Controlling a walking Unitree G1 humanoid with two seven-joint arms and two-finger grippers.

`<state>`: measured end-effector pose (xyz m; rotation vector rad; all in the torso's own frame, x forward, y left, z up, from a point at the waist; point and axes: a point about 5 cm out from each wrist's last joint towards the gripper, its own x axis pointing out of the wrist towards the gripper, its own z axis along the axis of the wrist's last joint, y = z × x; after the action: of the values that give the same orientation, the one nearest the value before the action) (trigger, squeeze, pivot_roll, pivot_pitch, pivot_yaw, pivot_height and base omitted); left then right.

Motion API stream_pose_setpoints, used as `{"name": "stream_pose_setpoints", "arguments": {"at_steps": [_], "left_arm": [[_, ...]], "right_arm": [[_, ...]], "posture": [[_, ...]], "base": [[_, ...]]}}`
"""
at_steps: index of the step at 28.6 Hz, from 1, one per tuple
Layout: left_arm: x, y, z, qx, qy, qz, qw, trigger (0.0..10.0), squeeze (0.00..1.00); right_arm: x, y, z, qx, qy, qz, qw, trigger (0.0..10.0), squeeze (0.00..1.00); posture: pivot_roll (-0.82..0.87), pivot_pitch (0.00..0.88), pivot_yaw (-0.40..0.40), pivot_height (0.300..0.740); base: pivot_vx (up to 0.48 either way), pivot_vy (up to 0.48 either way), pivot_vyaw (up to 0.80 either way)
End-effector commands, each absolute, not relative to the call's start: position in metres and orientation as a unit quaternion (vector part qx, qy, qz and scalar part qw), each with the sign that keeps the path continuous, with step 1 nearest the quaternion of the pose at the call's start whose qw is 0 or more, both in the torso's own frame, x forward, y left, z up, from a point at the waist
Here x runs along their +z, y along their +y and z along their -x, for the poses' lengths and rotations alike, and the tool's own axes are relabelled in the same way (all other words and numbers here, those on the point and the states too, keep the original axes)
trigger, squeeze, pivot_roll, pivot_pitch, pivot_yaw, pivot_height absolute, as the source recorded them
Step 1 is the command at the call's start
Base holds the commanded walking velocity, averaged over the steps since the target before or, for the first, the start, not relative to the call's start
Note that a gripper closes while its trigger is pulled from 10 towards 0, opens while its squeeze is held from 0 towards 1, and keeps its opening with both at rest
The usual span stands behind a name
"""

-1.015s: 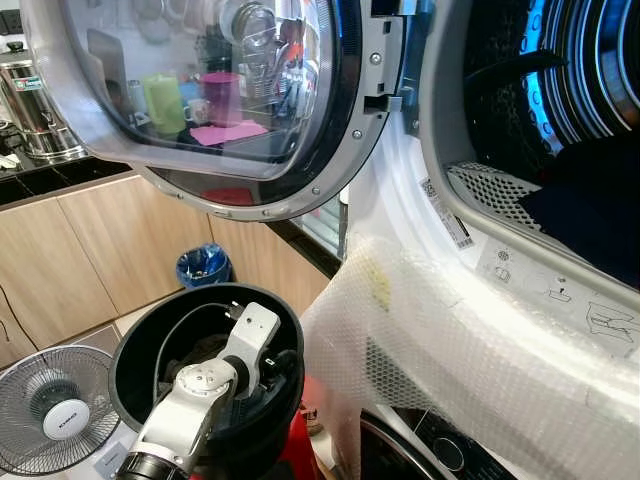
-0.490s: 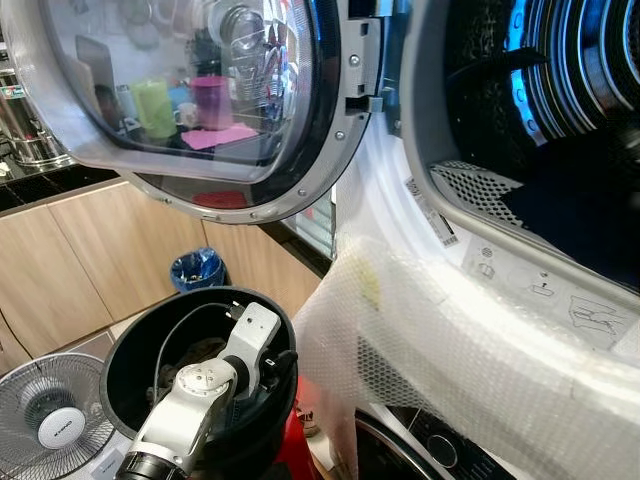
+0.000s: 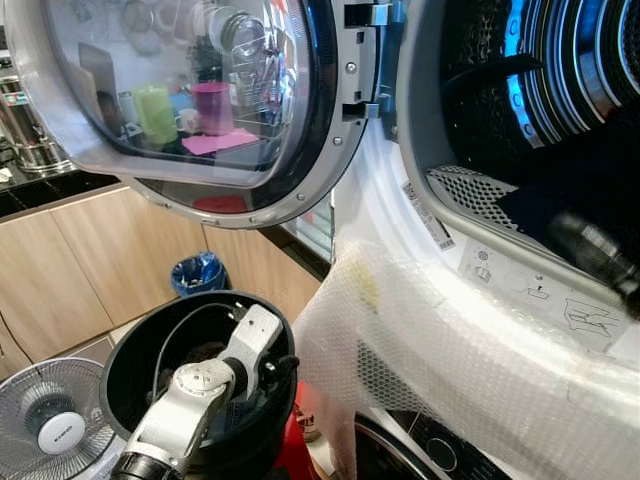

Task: Clothes washing

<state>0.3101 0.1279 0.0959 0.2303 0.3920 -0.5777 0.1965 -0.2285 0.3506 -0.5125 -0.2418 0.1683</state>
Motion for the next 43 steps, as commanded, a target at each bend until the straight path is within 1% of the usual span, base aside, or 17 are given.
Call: {"name": "stream_pose_setpoints", "arguments": {"at_steps": [1,2,4,6,8,10,11,12,13,16,20,24,30,33,40,42,43], "left_arm": [[0.098,0.13,-0.311,-0.28,0.191,-0.121,0.933,10.0,0.0],[0.099,0.129,-0.312,-0.28,0.189,-0.12,0.933,10.0,0.0],[0.101,0.125,-0.313,-0.28,0.183,-0.117,0.935,10.0,0.0],[0.102,0.124,-0.314,-0.279,0.18,-0.116,0.936,10.0,0.0],[0.104,0.122,-0.315,-0.278,0.176,-0.115,0.937,10.0,0.0],[0.104,0.121,-0.315,-0.277,0.174,-0.115,0.938,10.0,0.0],[0.105,0.121,-0.316,-0.277,0.173,-0.115,0.938,10.0,0.0],[0.105,0.12,-0.316,-0.276,0.171,-0.116,0.939,10.0,0.0],[0.106,0.119,-0.317,-0.275,0.17,-0.115,0.939,10.0,0.0],[0.106,0.119,-0.316,-0.274,0.17,-0.114,0.94,10.0,0.0],[0.105,0.119,-0.313,-0.278,0.176,-0.113,0.938,10.0,0.0],[0.104,0.119,-0.312,-0.281,0.18,-0.113,0.936,10.0,0.0],[0.101,0.116,-0.312,-0.284,0.184,-0.112,0.934,10.0,0.0],[0.102,0.114,-0.312,-0.283,0.183,-0.106,0.935,10.0,0.0],[0.098,0.116,-0.309,-0.287,0.198,-0.106,0.931,10.0,0.0],[0.098,0.116,-0.309,-0.286,0.199,-0.106,0.931,10.0,0.0],[0.098,0.117,-0.309,-0.284,0.2,-0.107,0.932,10.0,0.0]], "right_arm": [[0.351,-0.229,-0.201,0.069,-0.122,0.246,0.959,10.0,0.0],[0.354,-0.228,-0.206,0.068,-0.133,0.229,0.962,10.0,0.0],[0.367,-0.208,-0.241,0.098,-0.183,0.135,0.969,10.0,0.0],[0.374,-0.201,-0.257,0.1,-0.187,0.119,0.97,10.0,0.0],[0.395,-0.203,-0.292,0.043,-0.193,0.02,0.98,10.0,0.0],[0.4,-0.205,-0.302,0.019,-0.192,-0.006,0.981,10.0,0.0],[0.404,-0.209,-0.311,-0.012,-0.185,-0.03,0.982,10.0,0.0],[0.406,-0.215,-0.328,-0.081,-0.164,-0.063,0.981,10.0,0.0],[0.403,-0.212,-0.336,-0.101,-0.145,-0.068,0.982,10.0,0.0],[0.387,-0.198,-0.345,-0.078,-0.104,-0.071,0.989,10.0,0.0],[0.356,-0.196,-0.337,-0.093,-0.049,-0.04,0.994,10.0,0.0],[0.347,-0.2,-0.324,-0.12,-0.025,-0.013,0.992,10.0,0.0],[0.339,-0.211,-0.297,-0.177,-0.002,-0.04,0.983,10.0,0.0],[0.327,-0.219,-0.273,-0.192,0.02,-0.07,0.979,10.0,0.0],[0.329,-0.232,-0.242,-0.148,-0.017,-0.058,0.987,10.0,0.0],[0.327,-0.235,-0.235,-0.134,-0.021,-0.03,0.99,10.0,0.0],[0.328,-0.23,-0.23,-0.091,-0.029,-0.01,0.995,10.0,0.0]], "posture": [[0.14,0.0,0.018,0.74],[0.14,0.0,0.019,0.74],[0.14,0.0,0.018,0.74],[0.15,0.0,0.019,0.74],[0.15,0.0,0.02,0.74],[0.15,0.0,0.02,0.74],[0.15,0.0,0.02,0.74],[0.16,0.0,0.013,0.74],[0.16,0.0,0.009,0.74],[0.17,0.0,0.002,0.74],[0.17,0.0,0.002,0.74],[0.15,0.004,0.004,0.74],[0.12,0.017,-0.002,0.74],[0.11,0.029,-0.008,0.74],[0.09,0.043,-0.006,0.74],[0.09,0.049,-0.01,0.74],[0.09,0.05,-0.011,0.74]], "base": [[0.0,0.0,0.0],[0.0,0.0,0.0],[0.0,0.0,0.0],[0.0,0.0,0.0],[0.0,0.0,0.0],[0.0,0.0,0.0],[0.0,0.0,0.0],[0.0,0.0,0.0],[0.0,0.0,0.0],[0.0,0.0,0.0],[0.0,0.0,0.0],[0.0,0.0,0.0],[0.0,0.0,0.0],[0.0,0.0,0.0],[0.0,0.0,0.0],[0.0,0.0,0.0],[0.0,0.0,0.0]]}}
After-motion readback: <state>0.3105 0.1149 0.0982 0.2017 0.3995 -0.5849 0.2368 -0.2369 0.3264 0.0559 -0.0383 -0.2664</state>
